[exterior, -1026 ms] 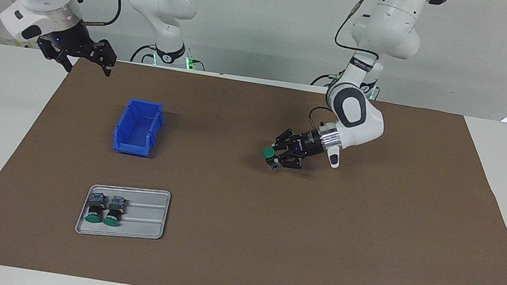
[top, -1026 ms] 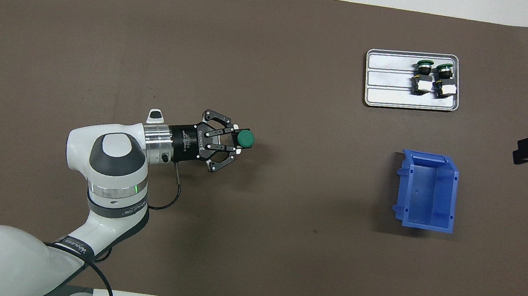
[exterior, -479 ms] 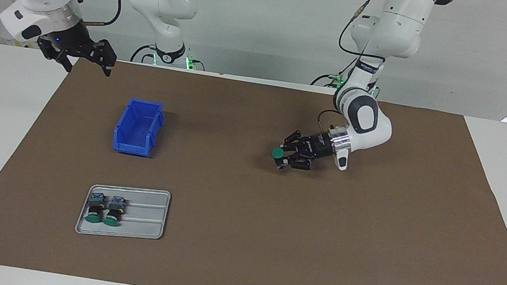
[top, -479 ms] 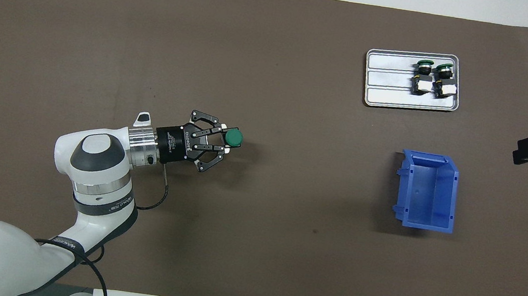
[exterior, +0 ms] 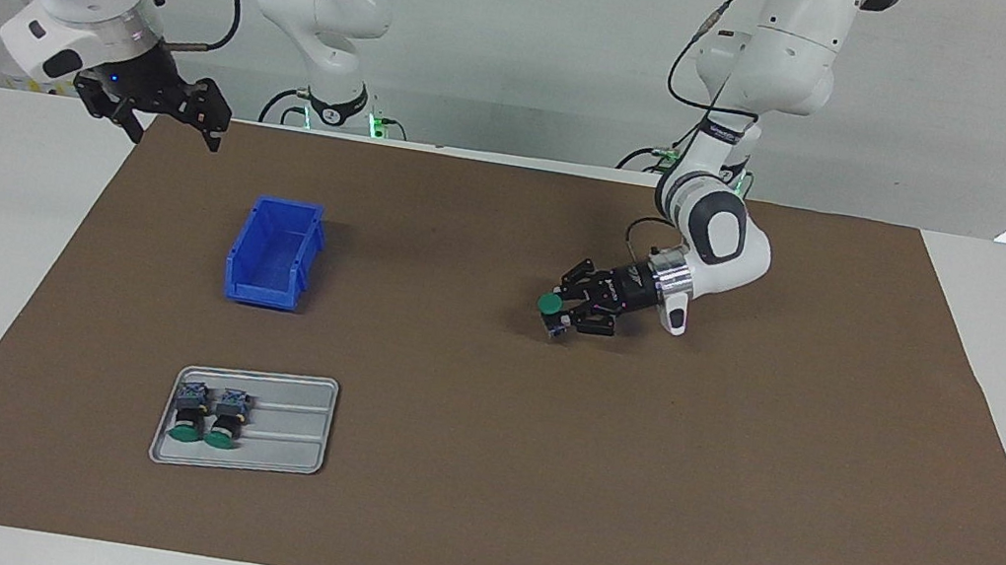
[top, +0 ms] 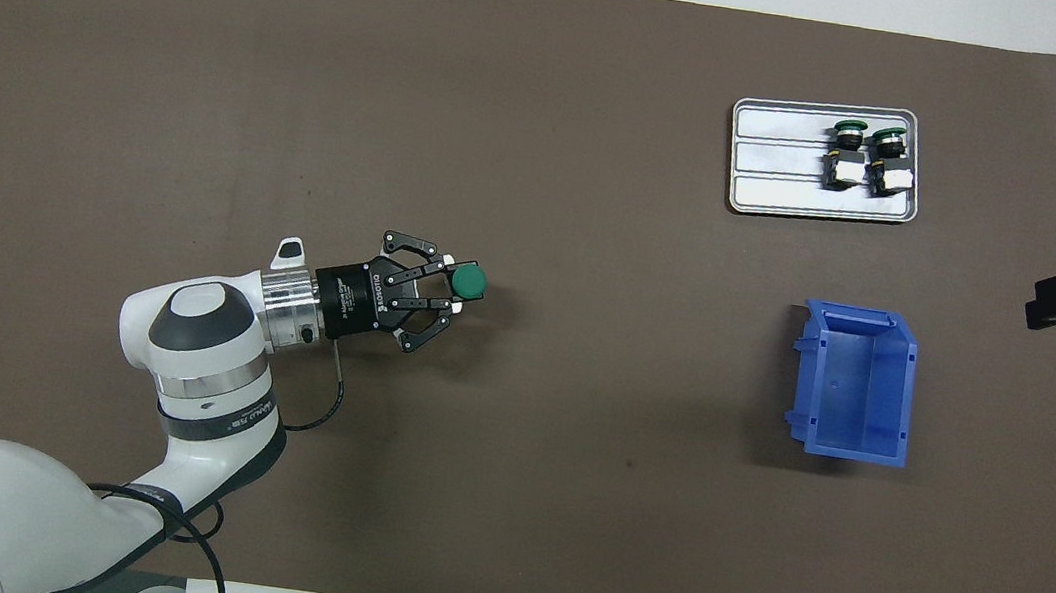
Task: Place and press button with both arms
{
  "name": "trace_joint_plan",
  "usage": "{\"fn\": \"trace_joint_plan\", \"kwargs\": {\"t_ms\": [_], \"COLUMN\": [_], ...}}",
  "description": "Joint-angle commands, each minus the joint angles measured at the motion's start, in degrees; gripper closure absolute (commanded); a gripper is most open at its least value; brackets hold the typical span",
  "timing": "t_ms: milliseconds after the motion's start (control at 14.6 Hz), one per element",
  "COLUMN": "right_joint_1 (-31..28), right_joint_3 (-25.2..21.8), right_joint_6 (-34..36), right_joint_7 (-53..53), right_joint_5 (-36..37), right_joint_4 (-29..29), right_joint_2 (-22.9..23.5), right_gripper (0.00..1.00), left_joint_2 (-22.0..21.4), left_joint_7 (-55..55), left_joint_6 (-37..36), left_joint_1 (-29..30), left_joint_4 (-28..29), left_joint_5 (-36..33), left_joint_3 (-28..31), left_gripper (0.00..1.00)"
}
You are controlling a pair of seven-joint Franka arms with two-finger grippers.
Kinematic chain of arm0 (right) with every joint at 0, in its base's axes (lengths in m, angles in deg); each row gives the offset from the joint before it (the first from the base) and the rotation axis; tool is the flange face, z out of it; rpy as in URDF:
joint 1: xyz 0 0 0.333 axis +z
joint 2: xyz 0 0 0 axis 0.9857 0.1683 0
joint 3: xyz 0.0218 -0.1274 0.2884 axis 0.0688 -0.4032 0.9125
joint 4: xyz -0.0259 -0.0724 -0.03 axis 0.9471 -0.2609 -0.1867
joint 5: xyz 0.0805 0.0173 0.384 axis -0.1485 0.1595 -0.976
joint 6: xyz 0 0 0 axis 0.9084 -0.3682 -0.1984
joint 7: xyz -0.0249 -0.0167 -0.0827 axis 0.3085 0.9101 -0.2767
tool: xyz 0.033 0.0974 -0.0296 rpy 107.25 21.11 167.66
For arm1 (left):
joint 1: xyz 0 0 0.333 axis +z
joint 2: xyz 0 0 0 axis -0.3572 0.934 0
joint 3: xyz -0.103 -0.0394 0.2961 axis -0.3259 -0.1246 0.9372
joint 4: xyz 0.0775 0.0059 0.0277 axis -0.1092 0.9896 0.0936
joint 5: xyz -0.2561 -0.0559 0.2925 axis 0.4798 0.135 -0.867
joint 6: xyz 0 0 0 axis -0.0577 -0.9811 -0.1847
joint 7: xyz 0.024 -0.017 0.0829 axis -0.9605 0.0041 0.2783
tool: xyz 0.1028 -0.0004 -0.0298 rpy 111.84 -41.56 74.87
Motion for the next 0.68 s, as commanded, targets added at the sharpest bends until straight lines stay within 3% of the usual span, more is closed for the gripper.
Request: {"fn": "trace_joint_plan", "kwargs": {"t_ms": [0,411,547,616], "right_joint_1": [0.1,0.1,0.1,0.1], "right_joint_3": [-0.2,-0.2,-0.2,-0.2], "right_joint_6": [0.2,0.2,0.2,0.3], "right_joint_7": [-0.8,-0.9,-0.9,-0.8], "right_joint_5": [-0.2,-0.2,-0.2,-0.2], "right_joint_4": [0.8,0.8,0.8,0.9], "right_joint_2": [-0.9,-0.9,-0.9,-0.9], "right_gripper": [0.01,0.01,0.01,0.01], "left_joint_2": [0.1,-0.1,-0.1,-0.1], "left_joint_7": [-2.4,-6.3,-6.5,-6.6], "left_joint_6": [0.1,-0.7,-0.3,-0.1], "left_joint_1": [-2.0,-1.9,-2.0,-2.1], "left_joint_4": [0.8,2.7,2.7,2.7], "left_joint_5": [2.1,3.2,3.2,3.2], "left_joint_3": [0.4,0.4,0.4,0.4], "left_gripper": [0.91,0.82,0.61,0.58]}}
